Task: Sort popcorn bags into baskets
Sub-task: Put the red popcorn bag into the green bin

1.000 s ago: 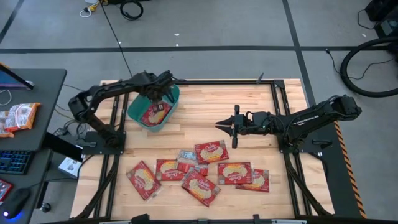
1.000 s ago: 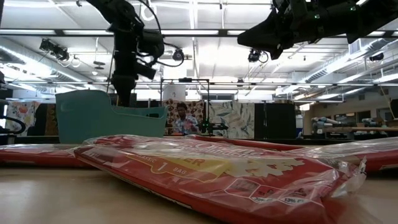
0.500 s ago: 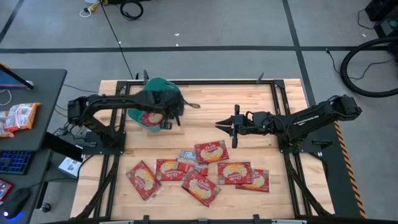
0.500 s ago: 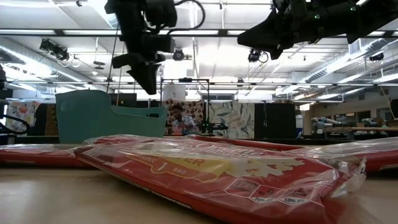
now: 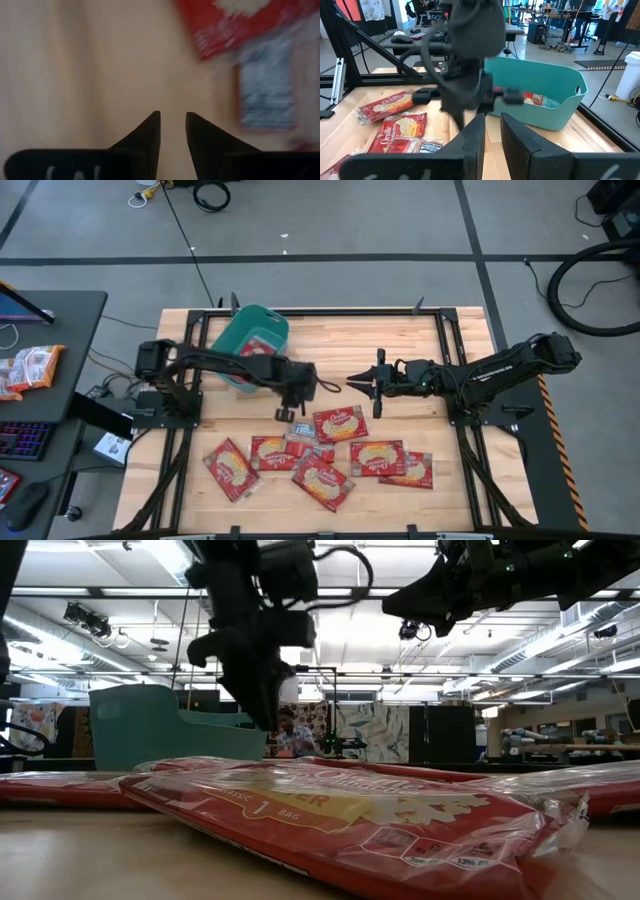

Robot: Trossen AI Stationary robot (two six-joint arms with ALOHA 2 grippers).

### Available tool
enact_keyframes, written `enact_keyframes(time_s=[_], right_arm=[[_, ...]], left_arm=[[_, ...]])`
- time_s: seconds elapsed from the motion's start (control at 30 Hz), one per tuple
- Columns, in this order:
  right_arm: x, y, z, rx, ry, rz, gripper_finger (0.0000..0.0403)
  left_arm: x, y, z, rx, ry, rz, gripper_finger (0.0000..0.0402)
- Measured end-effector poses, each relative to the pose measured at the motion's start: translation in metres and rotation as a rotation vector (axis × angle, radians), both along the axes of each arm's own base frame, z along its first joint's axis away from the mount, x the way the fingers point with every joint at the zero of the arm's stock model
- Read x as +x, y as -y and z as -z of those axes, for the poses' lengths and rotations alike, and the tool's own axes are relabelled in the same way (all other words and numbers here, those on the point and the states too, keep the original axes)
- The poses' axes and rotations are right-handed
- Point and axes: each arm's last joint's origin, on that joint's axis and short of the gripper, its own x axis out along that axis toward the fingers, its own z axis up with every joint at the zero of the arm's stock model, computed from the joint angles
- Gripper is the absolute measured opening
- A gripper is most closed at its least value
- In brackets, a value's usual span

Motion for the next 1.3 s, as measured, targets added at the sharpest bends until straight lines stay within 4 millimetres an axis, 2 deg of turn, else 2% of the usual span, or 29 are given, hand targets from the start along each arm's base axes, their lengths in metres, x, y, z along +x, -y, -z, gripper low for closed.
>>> enact_keyframes(time_s=[0.1,0.23,0.43,0.7,0.8,1.3], right_arm=[[0.0,0.0,0.0,0.0,0.001,0.0,0.0066],[0.0,0.0,0.0,0.001,0.004,0.0,0.0066],[0.0,0.0,-0.001,0.001,0.01,0.0,0.0066],[0.0,0.0,-0.001,0.001,0.01,0.001,0.0066],[0.0,0.0,-0.001,0.001,0.009,0.0,0.0066],[0.0,0.0,-0.001,0.001,0.009,0.001,0.0066]], left_arm=[[0.005,0.002,0.012,-0.113,-0.02,-0.039,0.0102],[0.011,0.002,0.025,-0.164,-0.025,-0.141,0.0103],[0.014,0.005,0.029,-0.24,-0.031,-0.155,0.0118],[0.02,0.01,0.029,-0.271,0.017,-0.182,0.0197],[0.02,0.01,0.03,-0.27,0.017,-0.201,0.021],[0.022,0.011,0.029,-0.247,0.038,-0.208,0.0196]])
